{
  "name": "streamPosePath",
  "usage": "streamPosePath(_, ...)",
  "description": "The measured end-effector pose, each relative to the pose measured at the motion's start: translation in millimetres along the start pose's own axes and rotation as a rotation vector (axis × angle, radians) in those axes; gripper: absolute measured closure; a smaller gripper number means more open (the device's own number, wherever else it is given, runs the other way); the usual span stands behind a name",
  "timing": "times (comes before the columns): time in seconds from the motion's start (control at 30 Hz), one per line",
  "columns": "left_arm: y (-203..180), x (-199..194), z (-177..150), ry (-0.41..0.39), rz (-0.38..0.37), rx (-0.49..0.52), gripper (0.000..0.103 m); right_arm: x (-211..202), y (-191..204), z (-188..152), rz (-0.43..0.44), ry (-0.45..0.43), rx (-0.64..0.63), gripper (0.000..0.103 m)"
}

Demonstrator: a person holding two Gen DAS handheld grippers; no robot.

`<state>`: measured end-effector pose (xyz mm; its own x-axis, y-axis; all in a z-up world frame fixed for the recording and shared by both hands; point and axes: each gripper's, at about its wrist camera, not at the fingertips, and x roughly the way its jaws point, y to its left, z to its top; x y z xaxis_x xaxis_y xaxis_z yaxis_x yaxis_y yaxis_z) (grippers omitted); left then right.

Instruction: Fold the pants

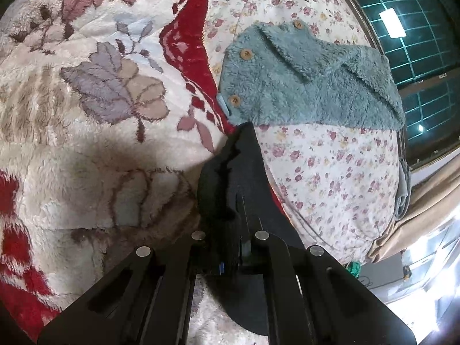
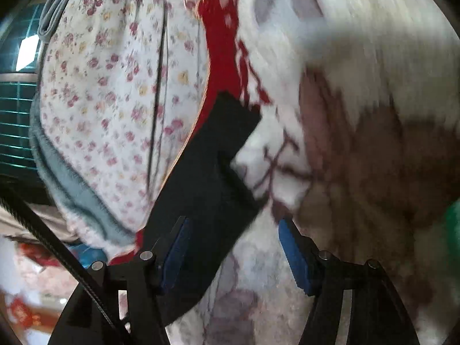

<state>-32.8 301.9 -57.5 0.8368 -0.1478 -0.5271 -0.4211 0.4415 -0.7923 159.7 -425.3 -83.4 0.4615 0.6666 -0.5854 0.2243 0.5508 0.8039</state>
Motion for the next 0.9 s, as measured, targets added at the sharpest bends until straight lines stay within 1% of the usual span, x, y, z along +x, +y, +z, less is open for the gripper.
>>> streamPosePath(0.07,-0.6,0.2,-0.3,0.003,0.006,-0.002,0.099,11.2,-4.2,0.8,0.034,0.018,0.018,0.041)
streamPosePath(0.13,-0.8,0.2,-0.1,0.005,0.011,-0.001,0.099,26.0,-1.8,2.2,0.074,0.035,0.0,0.043)
streamPosePath(0.17,-0.2,-0.1,0.1,0.005,0.013,-0.002,0.099,31.9,1.7,3.0,0.069,0.033,-0.021,0.052)
streamPosePath(0.2,-0.2,0.2,0.1,0.005,0.015,-0.004,0.099,38.6,6.5,4.4,0.042,0.03,-0.065,0.066)
streamPosePath(0.23,0.1,0.1,0.1,0.005,0.017,-0.006,0.099,45.8,10.9,5.1,0.001,0.048,-0.102,0.076)
streamPosePath(0.27,-0.2,0.5,0.4,0.006,0.02,-0.007,0.099,50.4,13.4,4.5,-0.057,0.061,-0.128,0.099)
streamPosePath(0.3,-0.2,-0.2,0.6,0.006,0.025,-0.008,0.099,50.6,15.5,3.0,-0.095,0.06,-0.142,0.099)
streamPosePath(0.4,-1.3,-5.0,0.4,0.004,0.048,-0.008,0.099,24.5,35.7,-9.5,-0.177,-0.018,-0.237,0.099)
streamPosePath(0.47,-0.3,-11.3,-0.2,0.01,0.046,-0.027,0.099,-5.1,36.7,-20.3,-0.215,-0.045,-0.224,0.099)
streamPosePath(0.53,0.1,-17.8,-2.4,0.013,0.043,-0.022,0.099,-30.9,27.1,-32.5,-0.22,-0.038,-0.194,0.099)
streamPosePath(0.6,3.8,-24.3,-5.3,0.024,0.04,-0.027,0.099,-44.5,15.7,-44.9,-0.229,-0.014,-0.195,0.099)
streamPosePath(0.67,10.1,-31.4,-8.3,0.034,0.043,-0.034,0.099,-49.7,4.4,-52.6,-0.228,0.002,-0.183,0.099)
streamPosePath(0.73,18.9,-38.6,-9.1,0.035,0.044,-0.056,0.099,-46.4,-6.4,-58.1,-0.222,0.021,-0.161,0.099)
streamPosePath(0.83,34.7,-54.6,-6.0,0.009,0.049,-0.103,0.099,-28.3,-16.0,-68.4,-0.219,0.077,-0.152,0.099)
streamPosePath(0.9,41.3,-62.4,-3.3,-0.011,0.055,-0.115,0.099,-24.0,-15.0,-72.4,-0.2,0.087,-0.167,0.099)
